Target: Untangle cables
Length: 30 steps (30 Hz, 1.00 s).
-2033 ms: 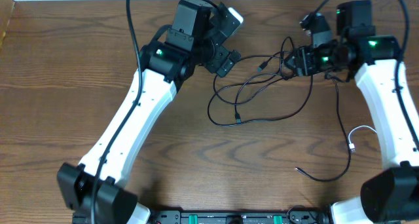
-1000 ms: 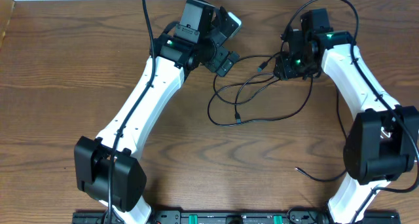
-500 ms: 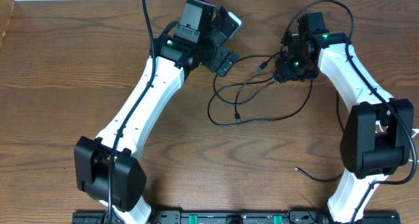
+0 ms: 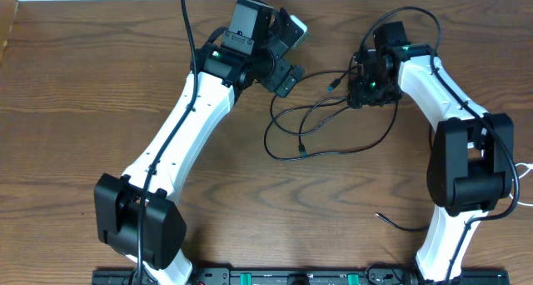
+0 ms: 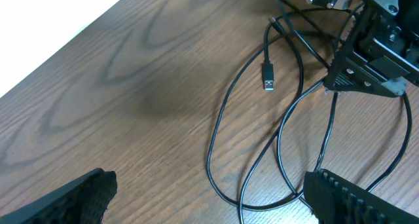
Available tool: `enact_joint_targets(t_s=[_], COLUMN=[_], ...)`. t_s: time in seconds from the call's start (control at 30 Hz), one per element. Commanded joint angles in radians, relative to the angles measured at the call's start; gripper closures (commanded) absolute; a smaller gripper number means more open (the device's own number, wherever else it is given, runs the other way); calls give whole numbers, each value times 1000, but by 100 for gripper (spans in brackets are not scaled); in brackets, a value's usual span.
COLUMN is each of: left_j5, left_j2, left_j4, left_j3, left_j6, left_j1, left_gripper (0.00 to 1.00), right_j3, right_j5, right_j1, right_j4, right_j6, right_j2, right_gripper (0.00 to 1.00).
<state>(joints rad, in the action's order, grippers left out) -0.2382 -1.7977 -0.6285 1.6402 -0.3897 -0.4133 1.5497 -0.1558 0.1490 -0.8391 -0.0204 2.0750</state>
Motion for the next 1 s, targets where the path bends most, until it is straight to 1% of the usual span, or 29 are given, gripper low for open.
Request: enact_joint_targets(t_s=[0.0, 0.13, 0.23, 0.27, 0.33, 0.43, 0.67, 0.7, 0.73, 0.8, 0.83, 0.87, 0.97], left_j5=[-16, -16, -16, -16, -16, -37, -49, -49, -49, -49, -49, -49, -49], left_j2=[-6, -6, -6, -5, -5, -5, -5, -5, -5, -5, -5, -5, -5], left_j4=[-1, -3, -3, -3, -3, -3, -4, -4, -4, -4, -4, -4, -4], left_j3=[0, 0, 0, 0, 0, 0, 0, 0, 0, 0, 0, 0, 0], left_j6=[9, 10, 10, 10, 10, 9, 9, 9, 9, 9, 9, 9, 9], left_j1=[3, 3, 3, 3, 3, 3, 4, 4, 3, 3, 3, 4, 4], left_gripper=[4, 4, 4, 4, 4, 4, 4, 4, 4, 4, 4, 4, 4], right_j3=[-1, -1, -1, -2, -2, -2, -2, -2, -2, -2, -2, -2, -2], right_j5=[12, 11, 10, 10, 6, -1, -16, -16, -16, -16, -16, -24, -105], right_j1=[2, 2, 2, 2, 1, 0, 2, 2, 2, 2, 2, 2, 2], right_j4=[5, 5, 6, 8, 13, 13, 29, 35, 38, 39, 37, 31, -3], right_j6=[0, -3, -3, -3, -7, -7, -2, -2, -2, -2, -2, -2, -29], right_j2=[5, 5, 7, 10, 20, 47, 105, 107, 107, 107, 107, 107, 105], right_gripper=[36, 36, 40, 39, 34, 29, 32, 38, 50, 83, 96, 99, 99])
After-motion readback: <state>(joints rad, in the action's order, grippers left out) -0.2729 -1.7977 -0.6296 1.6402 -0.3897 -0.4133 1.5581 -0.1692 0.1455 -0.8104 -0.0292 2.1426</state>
